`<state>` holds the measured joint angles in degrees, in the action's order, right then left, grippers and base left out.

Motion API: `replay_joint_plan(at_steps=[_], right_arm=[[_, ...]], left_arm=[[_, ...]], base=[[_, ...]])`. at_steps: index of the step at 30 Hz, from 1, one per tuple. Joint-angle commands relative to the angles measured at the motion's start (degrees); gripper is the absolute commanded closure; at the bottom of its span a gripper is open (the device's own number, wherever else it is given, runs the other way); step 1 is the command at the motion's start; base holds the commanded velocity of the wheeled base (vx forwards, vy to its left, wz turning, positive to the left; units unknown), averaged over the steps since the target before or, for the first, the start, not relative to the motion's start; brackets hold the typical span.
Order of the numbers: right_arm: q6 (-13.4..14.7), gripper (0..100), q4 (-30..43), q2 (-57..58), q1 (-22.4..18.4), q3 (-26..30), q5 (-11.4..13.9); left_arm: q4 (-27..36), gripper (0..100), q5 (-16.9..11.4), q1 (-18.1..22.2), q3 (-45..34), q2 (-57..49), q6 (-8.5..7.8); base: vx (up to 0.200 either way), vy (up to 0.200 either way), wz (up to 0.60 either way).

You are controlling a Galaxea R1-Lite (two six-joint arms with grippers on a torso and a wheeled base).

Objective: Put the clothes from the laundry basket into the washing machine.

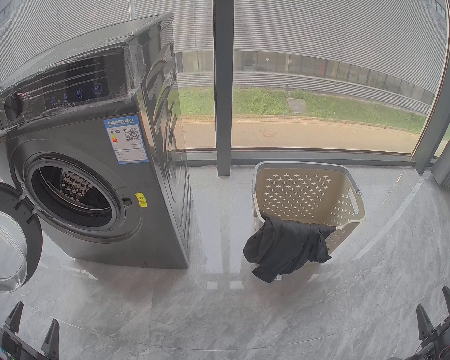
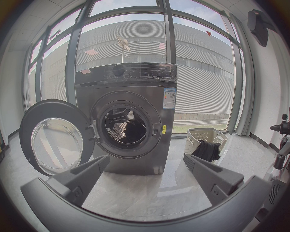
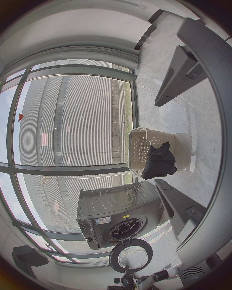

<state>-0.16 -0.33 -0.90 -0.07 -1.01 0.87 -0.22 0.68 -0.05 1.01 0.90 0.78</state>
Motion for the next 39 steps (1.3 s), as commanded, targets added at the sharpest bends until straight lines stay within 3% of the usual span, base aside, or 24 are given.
replay_joint_plan(at_steps=[1, 11, 29, 39], right_arm=[[0.0, 0, 0.0, 0.9, 0.0, 1.0, 0.0], [0.0, 0, 0.0, 0.9, 0.0, 1.0, 0.0], [0.0, 0, 0.0, 0.9, 0.0, 1.0, 0.0], [-0.1, 0, 0.0, 0.9, 0.0, 1.0, 0.0]], left_arm=[[0.0, 0, 0.0, 0.0, -0.9, -0.7, 0.1], [0.0, 0, 0.0, 0.0, -0.9, -0.7, 0.01], [0.0, 0, -0.1, 0.0, -0.9, -0.7, -0.69], [0.0, 0, -0.2, 0.0, -0.9, -0.7, -0.96]], base=[[0.0, 0.0, 0.0], [0.0, 0.0, 0.0], [0.0, -0.2, 0.0], [0.0, 0.0, 0.0]])
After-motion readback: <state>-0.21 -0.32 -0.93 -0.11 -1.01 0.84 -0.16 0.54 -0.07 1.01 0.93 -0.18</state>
